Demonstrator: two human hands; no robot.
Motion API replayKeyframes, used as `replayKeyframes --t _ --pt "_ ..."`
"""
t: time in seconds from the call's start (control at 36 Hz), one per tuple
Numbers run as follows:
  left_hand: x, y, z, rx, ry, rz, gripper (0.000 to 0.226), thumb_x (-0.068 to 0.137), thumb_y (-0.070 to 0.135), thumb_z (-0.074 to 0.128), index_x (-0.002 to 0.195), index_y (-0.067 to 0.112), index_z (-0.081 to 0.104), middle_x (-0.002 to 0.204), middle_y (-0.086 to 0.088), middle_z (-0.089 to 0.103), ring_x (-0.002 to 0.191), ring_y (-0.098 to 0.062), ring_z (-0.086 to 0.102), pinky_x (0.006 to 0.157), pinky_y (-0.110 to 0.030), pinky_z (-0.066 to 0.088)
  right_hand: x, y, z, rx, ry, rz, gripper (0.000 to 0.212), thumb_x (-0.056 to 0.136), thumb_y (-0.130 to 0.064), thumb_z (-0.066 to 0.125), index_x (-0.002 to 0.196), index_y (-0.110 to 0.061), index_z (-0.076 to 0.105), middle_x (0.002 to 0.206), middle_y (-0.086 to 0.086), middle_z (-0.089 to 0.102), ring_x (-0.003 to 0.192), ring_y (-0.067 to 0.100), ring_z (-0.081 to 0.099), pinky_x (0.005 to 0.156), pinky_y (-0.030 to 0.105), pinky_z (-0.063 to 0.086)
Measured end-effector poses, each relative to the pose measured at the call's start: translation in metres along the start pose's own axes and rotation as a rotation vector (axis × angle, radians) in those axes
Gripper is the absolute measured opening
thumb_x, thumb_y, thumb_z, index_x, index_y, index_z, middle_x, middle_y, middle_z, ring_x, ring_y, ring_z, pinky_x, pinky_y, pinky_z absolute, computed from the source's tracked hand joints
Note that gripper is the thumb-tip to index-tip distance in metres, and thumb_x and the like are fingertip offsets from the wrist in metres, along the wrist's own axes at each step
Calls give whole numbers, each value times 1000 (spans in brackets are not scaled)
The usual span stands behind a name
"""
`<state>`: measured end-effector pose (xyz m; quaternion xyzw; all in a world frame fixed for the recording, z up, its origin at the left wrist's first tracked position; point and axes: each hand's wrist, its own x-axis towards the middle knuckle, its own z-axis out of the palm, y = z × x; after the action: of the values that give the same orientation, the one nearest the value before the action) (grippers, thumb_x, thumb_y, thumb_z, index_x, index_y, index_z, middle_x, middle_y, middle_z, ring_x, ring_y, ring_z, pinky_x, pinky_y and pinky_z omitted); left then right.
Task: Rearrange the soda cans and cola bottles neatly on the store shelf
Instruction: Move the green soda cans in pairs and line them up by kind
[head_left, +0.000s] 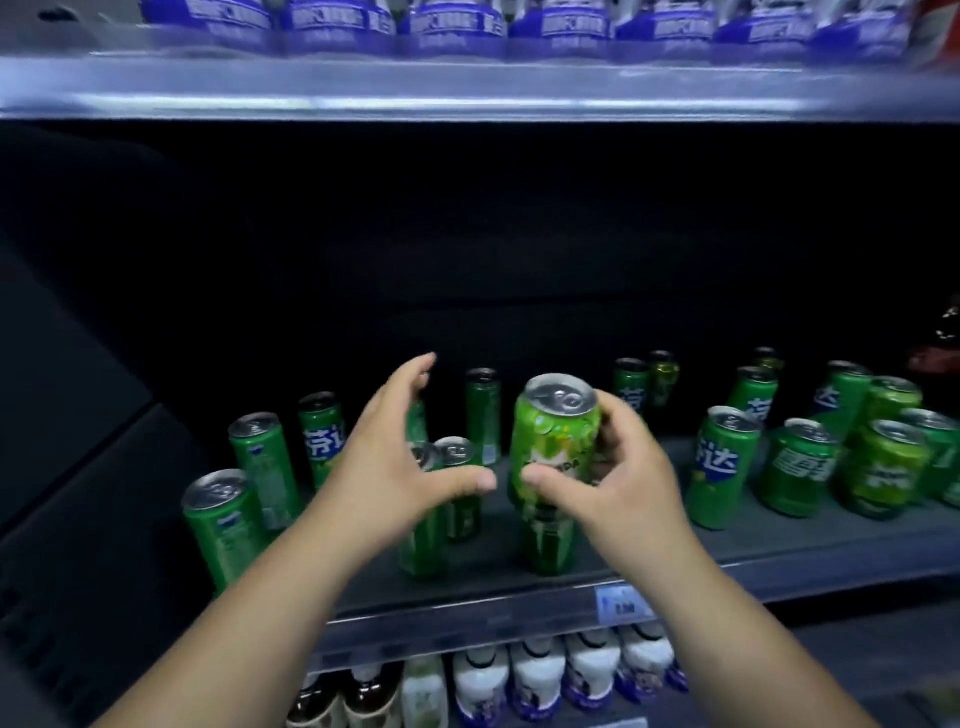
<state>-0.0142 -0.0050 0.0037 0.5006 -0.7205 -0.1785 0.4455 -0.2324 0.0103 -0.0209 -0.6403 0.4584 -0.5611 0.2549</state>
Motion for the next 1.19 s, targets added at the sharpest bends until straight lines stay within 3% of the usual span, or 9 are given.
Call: replayKeyframes --t 0.14,0.31,0.47,0.75,0.89,0.97,1.06,1.14,1.19 --pt "-7 -48 44 149 112 -242 103 61 38 91 145 32 33 147 2 38 134 -17 40 104 -30 35 10 39 -45 -52 125 127 73 63 -38 89 126 -43 52 111 -15 69 101 5 67 88 34 55" --pt "-11 -66 71 191 261 -266 75 69 22 88 131 29 46 134 1 49 120 -16 48 94 -23 35 15 89 -63 -94 135 286 69 71 -21 89 126 -37 50 108 -16 68 95 2 66 89 37 56" --pt "-13 -62 69 156 281 -300 80 67 24 89 130 34 42 126 10 53 112 -9 49 90 -25 38 13 135 -54 -105 101 380 66 72 -16 88 122 -33 48 106 -15 66 95 7 66 92 46 55" --pt "-20 -62 72 51 323 -437 76 66 30 90 126 29 44 108 11 57 98 -14 54 81 -28 41 21 147 -45 -126 88 399 73 74 -16 86 134 -25 45 109 -11 66 101 16 66 88 34 50" --pt "-20 -65 72 44 314 -436 75 65 31 90 126 32 45 112 9 61 100 -16 57 82 -29 43 19 119 -47 -276 70 365 104 72 -23 89 154 -24 25 150 3 41 137 24 42 110 35 36" --pt "-20 -66 68 28 289 -426 72 65 29 90 120 37 44 110 10 61 100 -15 58 82 -27 43 13 87 -41 -334 124 149 89 78 -24 84 151 -26 33 151 -4 37 140 18 35 116 38 32" --pt "-23 -69 62 8 263 -420 72 65 28 90 118 39 43 110 12 61 99 -12 58 81 -25 42 4 53 -20 -292 52 -22 66 81 -22 79 137 -36 46 140 -17 43 131 1 38 111 20 29" --pt "-27 -74 52 11 253 -396 73 64 27 91 119 40 44 106 20 60 98 -8 58 78 -21 41 -5 33 14 -262 -100 -88 62 84 -25 76 130 -46 42 134 -29 40 125 -15 35 102 -1 20" --pt "-30 -77 44 12 242 -378 73 63 26 91 115 43 42 103 27 58 94 -3 59 74 -17 41 -9 31 40 -230 -178 -86 63 84 -26 76 130 -49 39 132 -36 35 125 -20 31 99 -5 19"
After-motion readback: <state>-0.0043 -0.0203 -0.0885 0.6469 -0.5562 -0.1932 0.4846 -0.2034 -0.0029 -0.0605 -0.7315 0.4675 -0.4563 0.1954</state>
